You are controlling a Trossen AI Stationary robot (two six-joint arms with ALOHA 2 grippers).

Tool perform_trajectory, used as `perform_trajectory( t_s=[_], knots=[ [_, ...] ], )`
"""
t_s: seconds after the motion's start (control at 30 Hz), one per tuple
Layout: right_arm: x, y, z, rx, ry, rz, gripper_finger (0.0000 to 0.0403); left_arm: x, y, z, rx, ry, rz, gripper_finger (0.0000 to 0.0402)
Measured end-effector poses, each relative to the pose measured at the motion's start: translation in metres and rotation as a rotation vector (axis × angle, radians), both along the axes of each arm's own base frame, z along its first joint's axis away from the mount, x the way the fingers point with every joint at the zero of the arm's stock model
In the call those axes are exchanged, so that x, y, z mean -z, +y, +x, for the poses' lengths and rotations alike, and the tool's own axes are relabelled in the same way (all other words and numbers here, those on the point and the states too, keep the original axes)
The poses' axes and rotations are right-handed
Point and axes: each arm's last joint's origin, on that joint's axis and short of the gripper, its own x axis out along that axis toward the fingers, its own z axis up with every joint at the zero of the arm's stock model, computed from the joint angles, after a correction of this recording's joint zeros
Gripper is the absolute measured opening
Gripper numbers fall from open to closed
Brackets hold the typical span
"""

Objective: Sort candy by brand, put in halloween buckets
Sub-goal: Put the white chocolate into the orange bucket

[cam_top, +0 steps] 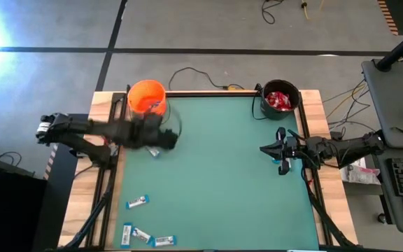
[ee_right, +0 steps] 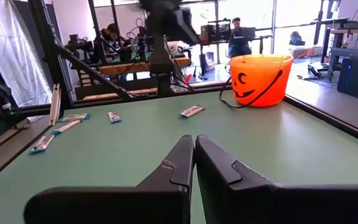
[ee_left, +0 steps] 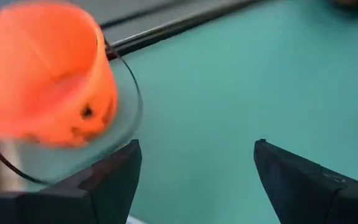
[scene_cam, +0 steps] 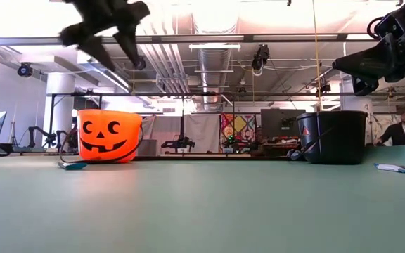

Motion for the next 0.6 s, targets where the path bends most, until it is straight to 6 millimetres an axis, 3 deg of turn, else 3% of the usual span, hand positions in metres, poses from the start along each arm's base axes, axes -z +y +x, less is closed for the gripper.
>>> perform_trajectory(
  t_s=[0.1,0.2,0.4,0.6],
  knots=[
    [0.000,0.000,0.000,0.000,0.000,0.000,0.0009,0.035,-0.038,-0.006,-0.096,-0.181,0.070,0.0297],
    [0.000,0.000,0.000,0.000,0.000,0.000,0.0009,0.073,-0.057,-0.011,-0.192,-0.307,0.111,0.0297],
    [0.000,0.000,0.000,0.000,0.000,0.000,0.0009,0.134,-0.063,-0.006,-0.335,-0.286,0.117,0.0297],
    [0.000,0.000,0.000,0.000,0.000,0.000,0.0009,0.169,-0.058,-0.006,-0.550,-0.252,0.111,0.0297]
  ],
)
